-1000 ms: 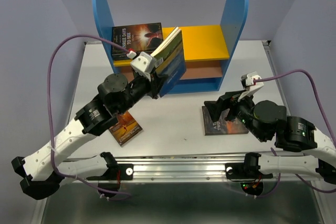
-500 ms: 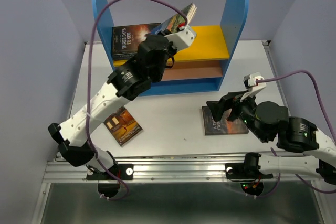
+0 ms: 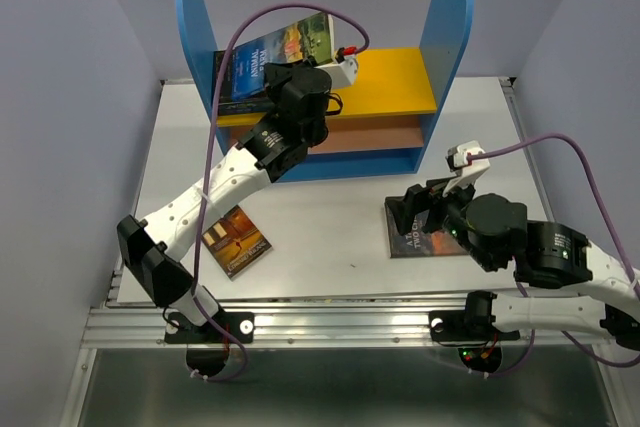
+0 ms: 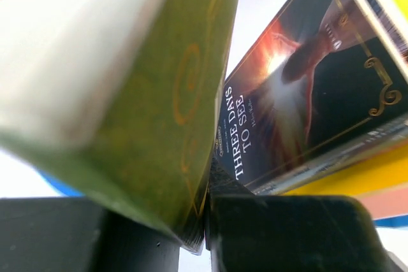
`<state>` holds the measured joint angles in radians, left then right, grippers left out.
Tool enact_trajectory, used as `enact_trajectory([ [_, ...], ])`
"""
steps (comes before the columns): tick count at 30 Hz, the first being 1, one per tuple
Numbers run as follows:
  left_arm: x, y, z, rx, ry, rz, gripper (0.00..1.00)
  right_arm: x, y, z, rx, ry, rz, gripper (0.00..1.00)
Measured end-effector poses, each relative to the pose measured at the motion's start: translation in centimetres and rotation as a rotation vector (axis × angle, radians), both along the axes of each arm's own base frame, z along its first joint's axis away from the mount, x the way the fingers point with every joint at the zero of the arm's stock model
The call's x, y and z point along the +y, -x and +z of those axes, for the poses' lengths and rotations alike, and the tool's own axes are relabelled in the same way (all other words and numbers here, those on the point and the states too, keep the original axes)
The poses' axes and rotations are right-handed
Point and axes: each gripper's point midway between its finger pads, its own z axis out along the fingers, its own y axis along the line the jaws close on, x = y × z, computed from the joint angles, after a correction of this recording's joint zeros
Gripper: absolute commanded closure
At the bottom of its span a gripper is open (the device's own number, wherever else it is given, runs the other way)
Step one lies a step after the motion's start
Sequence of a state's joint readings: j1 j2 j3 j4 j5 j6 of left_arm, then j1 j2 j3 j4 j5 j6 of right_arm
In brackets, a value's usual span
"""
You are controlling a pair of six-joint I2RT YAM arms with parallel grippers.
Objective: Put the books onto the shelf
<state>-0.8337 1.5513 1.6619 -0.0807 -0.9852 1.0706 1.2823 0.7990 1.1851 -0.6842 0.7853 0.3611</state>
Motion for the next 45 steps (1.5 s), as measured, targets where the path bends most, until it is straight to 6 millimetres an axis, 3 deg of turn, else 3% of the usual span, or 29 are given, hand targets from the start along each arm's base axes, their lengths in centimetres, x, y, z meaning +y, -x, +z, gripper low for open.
enact_trajectory([
  [9, 3.4, -3.9, -3.0, 0.072, -0.037, -0.029, 1.00, -1.2, 0.4, 0.7, -0.006, -0.049, -0.004, 0.00],
  [13, 2.6, -4.3, -4.7, 0.129, -0.072, -0.125, 1.00, -1.4, 0.5, 0.5, -0.003, -0.058, -0.006, 0.00],
  [17, 2.3, -4.3, -4.8, 0.143, -0.079, -0.175, 1.00, -1.3, 0.5, -0.1, 0.005, -0.049, -0.007, 0.00],
  [30, 2.7, -3.5, -5.9, 0.238, -0.069, -0.192, 0.55, -1.7, 0.7, 0.2, 0.006, -0.082, 0.000, 0.00],
  [35, 3.0, -3.1, -5.8, 0.256, -0.045, -0.192, 0.28, -1.3, 0.8, 0.0, 0.013, -0.075, 0.014, 0.00],
  [36, 2.9, -2.9, -5.5, 0.253, -0.031, -0.200, 0.03, -1.1, 0.8, -0.2, 0.016, -0.067, 0.017, 0.00],
  [40, 3.1, -2.2, -4.1, 0.227, 0.022, -0.219, 0.01, 0.0, 0.6, -1.0, 0.031, -0.024, 0.023, 0.00],
  [45, 2.7, -1.0, -5.2, 0.292, 0.061, -0.272, 0.01, 1.7, 0.1, -1.1, 0.049, 0.010, 0.016, 0.00],
])
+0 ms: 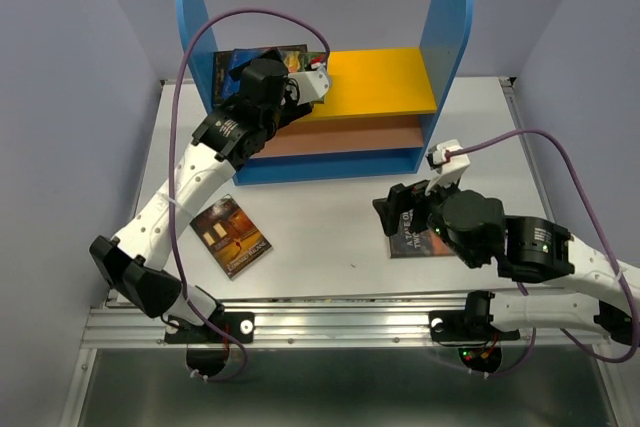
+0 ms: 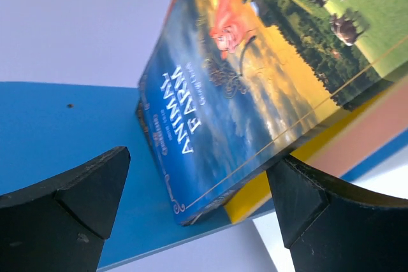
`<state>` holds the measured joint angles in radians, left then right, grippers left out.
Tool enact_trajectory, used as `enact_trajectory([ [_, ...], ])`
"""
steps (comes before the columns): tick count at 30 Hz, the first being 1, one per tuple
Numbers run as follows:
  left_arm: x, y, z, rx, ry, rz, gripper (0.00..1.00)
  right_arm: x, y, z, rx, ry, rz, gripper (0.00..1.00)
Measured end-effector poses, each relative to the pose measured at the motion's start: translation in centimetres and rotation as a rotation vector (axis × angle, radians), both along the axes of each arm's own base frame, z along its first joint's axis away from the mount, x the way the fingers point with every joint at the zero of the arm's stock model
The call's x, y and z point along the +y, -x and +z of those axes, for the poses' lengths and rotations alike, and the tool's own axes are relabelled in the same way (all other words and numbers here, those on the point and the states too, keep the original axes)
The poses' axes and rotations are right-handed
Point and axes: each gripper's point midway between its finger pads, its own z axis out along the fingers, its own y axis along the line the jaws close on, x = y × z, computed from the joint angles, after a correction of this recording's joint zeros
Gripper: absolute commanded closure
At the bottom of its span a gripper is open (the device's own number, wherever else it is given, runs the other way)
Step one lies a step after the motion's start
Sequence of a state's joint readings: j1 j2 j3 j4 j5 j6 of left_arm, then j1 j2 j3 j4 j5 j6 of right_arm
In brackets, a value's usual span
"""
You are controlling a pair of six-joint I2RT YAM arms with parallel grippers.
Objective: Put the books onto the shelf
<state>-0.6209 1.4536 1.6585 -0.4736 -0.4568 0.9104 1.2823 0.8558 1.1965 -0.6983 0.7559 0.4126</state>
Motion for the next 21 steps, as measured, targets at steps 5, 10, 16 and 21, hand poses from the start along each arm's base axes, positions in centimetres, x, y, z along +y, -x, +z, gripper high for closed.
enact_trajectory([
  [5, -0.5, 0.8, -0.8, 0.039, 0.039, -0.038, 0.01, 1.9, -1.0, 0.8, 0.003, 0.029, -0.033, 0.00],
  [10, 0.5, 2.8, 0.4, 0.016, 0.101, -0.039, 0.01, 3.3, -3.4, 1.3, 0.004, 0.076, -0.106, 0.00],
  [16, 0.9, 4.1, 2.1, -0.018, 0.212, -0.034, 0.01, 2.8, -11.3, 0.5, 0.059, 0.144, -0.269, 0.00],
  [21, -0.3, 4.7, 3.4, -0.026, 0.416, -0.035, 0.01, 3.2, -17.0, -0.6, 0.098, 0.226, -0.309, 0.00],
])
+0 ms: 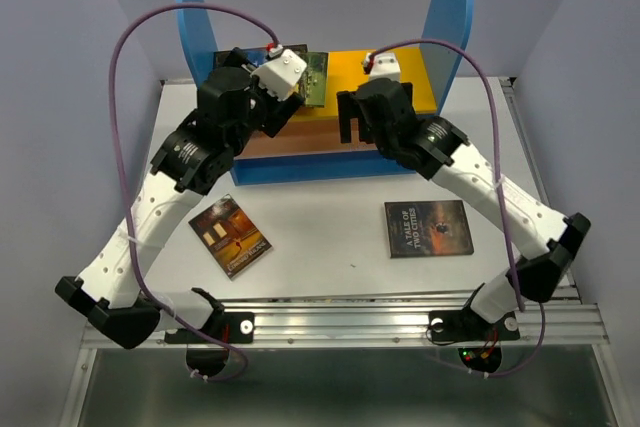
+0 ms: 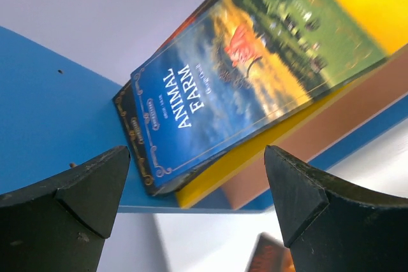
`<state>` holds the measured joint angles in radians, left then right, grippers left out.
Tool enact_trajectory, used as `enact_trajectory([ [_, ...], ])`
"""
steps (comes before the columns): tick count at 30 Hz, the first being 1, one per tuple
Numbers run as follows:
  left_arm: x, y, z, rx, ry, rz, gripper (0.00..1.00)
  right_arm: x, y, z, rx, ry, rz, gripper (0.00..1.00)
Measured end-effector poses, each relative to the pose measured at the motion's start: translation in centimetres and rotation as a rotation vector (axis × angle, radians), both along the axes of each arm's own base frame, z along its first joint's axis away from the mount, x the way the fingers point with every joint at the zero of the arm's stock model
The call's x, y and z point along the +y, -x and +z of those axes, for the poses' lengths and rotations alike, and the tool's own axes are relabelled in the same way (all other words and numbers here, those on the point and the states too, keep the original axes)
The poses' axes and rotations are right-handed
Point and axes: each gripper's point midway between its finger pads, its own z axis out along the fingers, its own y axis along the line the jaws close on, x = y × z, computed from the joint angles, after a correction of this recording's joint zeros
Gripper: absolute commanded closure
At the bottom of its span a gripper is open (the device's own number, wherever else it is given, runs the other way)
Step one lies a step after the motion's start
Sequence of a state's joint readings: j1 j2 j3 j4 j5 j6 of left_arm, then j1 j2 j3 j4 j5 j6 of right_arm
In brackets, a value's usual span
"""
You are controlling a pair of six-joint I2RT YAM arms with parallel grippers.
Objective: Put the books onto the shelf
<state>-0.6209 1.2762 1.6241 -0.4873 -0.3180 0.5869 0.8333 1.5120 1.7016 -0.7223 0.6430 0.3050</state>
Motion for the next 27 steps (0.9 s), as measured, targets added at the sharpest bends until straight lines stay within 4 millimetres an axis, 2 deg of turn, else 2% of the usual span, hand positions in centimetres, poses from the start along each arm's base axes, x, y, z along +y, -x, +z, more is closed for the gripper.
enact_trajectory([
  [3, -0.9, 1.3, 1.8, -0.022, 0.210, -0.020, 0.01, 0.8, -2.9, -0.1, 0.004, 0.034, 0.008, 0.00],
  [7, -0.2, 5.4, 4.0, -0.058, 0.591, -0.034, 0.01, 1.1, -6.8, 0.0, -0.021, 0.091, 0.013, 0.00],
  [8, 0.2, 6.5, 4.0, -0.063, 0.673, -0.038, 0.01, 1.1, -7.6, -0.1, -0.023, 0.106, 0.017, 0.00],
  [9, 0.6, 7.7, 3.7, -0.059, 0.770, -0.040, 0.01, 1.1, -8.1, 0.0, -0.025, 0.113, 0.024, 0.00],
  [13, 1.7, 10.3, 1.4, -0.013, 0.965, -0.017, 0.01, 1.4, -10.6, -0.2, -0.028, 0.130, 0.086, 0.00],
  [18, 3.4, 11.4, -1.9, 0.045, 1.098, 0.099, 0.01, 2.3, -12.2, -0.4, -0.047, 0.157, 0.163, 0.00],
  [21, 4.1, 12.1, -3.3, 0.064, 1.132, 0.134, 0.01, 3.4, -13.3, 0.2, -0.077, 0.159, 0.189, 0.00],
  [23, 4.5, 12.7, -3.8, 0.071, 1.154, 0.142, 0.01, 4.0, -13.9, 0.3, -0.093, 0.160, 0.204, 0.00],
  [27, 5.0, 13.6, -3.2, 0.059, 1.203, 0.131, 0.01, 4.9, -14.9, 0.7, -0.117, 0.150, 0.214, 0.00],
])
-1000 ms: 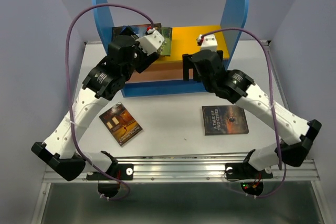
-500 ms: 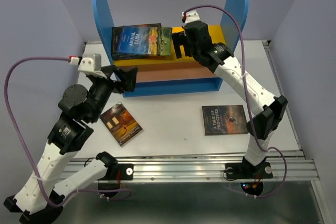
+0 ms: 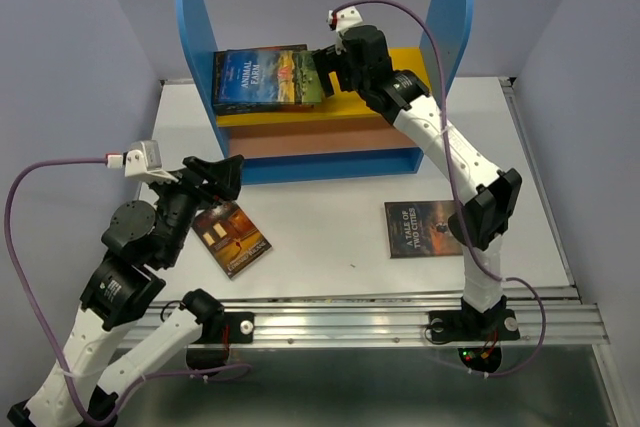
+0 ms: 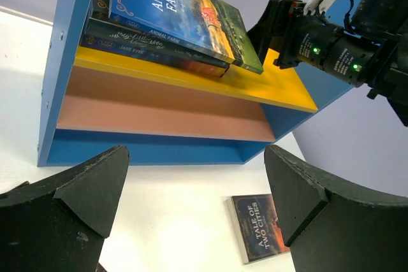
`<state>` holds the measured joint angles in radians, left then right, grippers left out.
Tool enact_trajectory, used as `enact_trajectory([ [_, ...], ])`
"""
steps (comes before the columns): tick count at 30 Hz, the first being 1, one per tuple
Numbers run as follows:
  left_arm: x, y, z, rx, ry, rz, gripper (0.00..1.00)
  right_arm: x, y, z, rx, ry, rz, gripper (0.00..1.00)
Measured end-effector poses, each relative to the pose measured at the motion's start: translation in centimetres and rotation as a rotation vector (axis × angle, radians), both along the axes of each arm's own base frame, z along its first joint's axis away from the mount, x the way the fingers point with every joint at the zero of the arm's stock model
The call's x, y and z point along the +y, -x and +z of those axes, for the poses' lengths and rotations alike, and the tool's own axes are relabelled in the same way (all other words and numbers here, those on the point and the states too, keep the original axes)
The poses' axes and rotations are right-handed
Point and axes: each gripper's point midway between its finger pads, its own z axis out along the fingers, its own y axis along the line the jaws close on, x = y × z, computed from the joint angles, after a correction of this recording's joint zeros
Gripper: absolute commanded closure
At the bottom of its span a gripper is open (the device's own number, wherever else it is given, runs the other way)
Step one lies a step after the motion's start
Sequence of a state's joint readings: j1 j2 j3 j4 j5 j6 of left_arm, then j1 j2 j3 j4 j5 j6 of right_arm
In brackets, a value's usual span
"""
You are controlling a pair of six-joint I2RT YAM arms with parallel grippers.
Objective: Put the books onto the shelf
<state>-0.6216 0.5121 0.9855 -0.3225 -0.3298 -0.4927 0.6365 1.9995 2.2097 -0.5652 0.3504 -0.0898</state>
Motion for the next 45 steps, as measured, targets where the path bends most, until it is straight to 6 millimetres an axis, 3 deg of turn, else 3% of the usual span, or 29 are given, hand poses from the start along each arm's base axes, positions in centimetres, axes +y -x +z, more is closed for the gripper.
enact_trajectory([
  [13, -1.0, -0.7, -2.4, 0.071, -0.027, -0.020, 0.01, 2.7, -1.8, 0.7, -0.044, -0.062, 0.060, 0.00],
  [21, -2.7, -2.4, -3.4, 0.109, -0.052, -0.044, 0.01, 3.4, -2.6, 2.0, -0.093, -0.098, 0.066, 0.00],
  [28, -4.4, -4.6, -4.2, 0.140, -0.083, -0.049, 0.01, 3.5, -3.2, 1.9, -0.104, -0.101, 0.053, 0.00],
  [35, -7.0, -7.1, -3.0, 0.133, -0.127, -0.101, 0.01, 0.6, -3.7, 2.0, -0.129, -0.065, -0.106, 0.00],
  [38, -8.1, -7.9, -2.2, 0.119, -0.146, -0.129, 0.01, -1.6, -2.4, 1.6, -0.112, -0.032, -0.174, 0.00],
  [42, -9.4, -9.2, -1.3, 0.094, -0.179, -0.155, 0.01, -5.2, 1.2, 2.2, -0.095, -0.042, -0.244, 0.00],
  [45, -10.6, -10.0, -1.3, 0.080, -0.222, -0.195, 0.01, -7.9, 5.8, 2.9, -0.075, -0.116, -0.246, 0.00],
])
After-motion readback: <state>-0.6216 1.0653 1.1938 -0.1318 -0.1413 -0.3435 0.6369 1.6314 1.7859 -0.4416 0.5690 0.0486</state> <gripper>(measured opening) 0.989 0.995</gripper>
